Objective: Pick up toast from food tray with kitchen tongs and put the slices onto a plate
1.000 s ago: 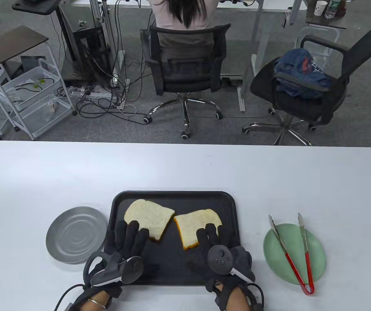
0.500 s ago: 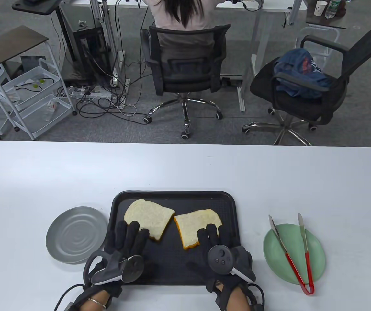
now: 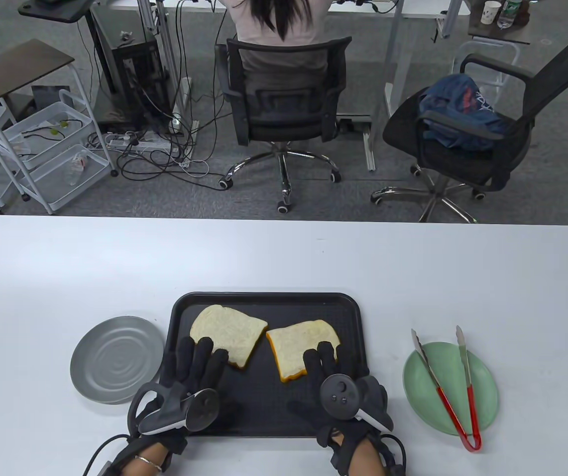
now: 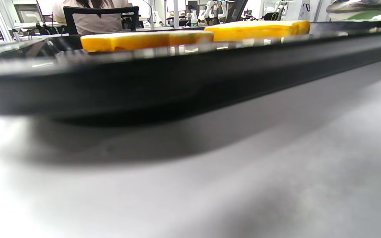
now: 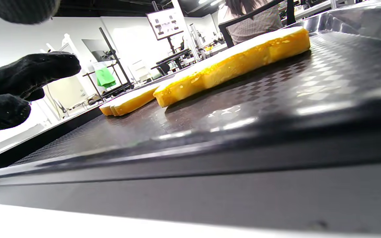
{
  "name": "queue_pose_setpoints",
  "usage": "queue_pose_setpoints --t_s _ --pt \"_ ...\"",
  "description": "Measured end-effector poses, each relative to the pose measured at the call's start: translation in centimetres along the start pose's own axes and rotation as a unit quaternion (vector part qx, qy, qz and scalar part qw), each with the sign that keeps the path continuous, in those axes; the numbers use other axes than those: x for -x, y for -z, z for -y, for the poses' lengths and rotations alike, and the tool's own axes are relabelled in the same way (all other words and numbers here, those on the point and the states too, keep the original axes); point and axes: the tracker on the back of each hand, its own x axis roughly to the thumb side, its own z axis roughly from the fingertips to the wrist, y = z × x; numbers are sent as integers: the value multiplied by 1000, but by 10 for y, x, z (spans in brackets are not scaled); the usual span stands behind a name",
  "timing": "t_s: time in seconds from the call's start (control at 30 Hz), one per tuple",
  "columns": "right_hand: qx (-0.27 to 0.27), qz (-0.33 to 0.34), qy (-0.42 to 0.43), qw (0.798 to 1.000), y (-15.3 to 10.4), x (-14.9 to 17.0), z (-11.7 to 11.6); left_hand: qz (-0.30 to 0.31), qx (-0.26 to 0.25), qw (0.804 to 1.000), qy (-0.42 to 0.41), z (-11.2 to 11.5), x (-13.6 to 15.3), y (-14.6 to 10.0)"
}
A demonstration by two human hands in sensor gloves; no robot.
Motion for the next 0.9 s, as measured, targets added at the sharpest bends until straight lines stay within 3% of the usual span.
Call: queue_pose_setpoints --t_s 0.63,0.9 --pt "-12 -16 -10 1000 -1 -7 9 -1 6 1000 0 1 1 2" --pt "26 -73 -49 996 -7 9 52 -5 9 1000 -9 1 3 3"
